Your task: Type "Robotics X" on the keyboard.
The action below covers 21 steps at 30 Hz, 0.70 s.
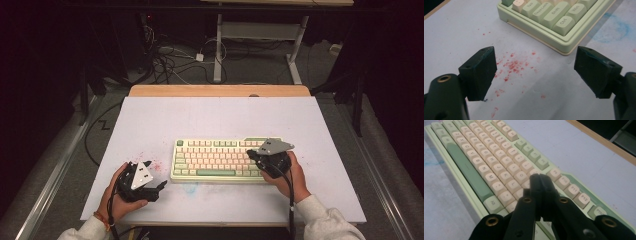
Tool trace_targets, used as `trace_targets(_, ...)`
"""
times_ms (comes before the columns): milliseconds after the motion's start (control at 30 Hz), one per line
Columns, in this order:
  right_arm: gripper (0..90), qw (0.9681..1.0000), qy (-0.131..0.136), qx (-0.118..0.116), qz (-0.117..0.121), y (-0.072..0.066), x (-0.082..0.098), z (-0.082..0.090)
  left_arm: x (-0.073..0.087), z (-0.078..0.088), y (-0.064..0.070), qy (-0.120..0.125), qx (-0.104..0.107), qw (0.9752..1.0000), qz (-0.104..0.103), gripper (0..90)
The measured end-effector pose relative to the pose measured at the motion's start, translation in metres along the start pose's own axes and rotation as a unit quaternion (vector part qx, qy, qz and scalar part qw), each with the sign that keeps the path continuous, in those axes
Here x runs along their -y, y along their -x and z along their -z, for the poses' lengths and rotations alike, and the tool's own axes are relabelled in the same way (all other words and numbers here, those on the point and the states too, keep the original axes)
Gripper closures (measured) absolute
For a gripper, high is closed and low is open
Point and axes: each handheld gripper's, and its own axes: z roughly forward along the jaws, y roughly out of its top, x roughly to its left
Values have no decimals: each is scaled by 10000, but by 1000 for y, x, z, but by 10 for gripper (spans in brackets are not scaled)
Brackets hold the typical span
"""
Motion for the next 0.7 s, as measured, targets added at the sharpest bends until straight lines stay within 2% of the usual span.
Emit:
trace_targets(233, 900, 9998, -129, -113, 72, -3, -9, -19, -2, -2, 2, -40, 31, 9999, -112, 182)
trace_targets(433, 900, 9993, -300, -190, 115, -9, -14, -40, -1, -2, 1, -37, 47, 9999, -100, 181)
trace_targets(700, 900, 9987, -407, -243, 184, -14, -17, -53, -1, -1, 1, -52, 46, 9999, -118, 181)
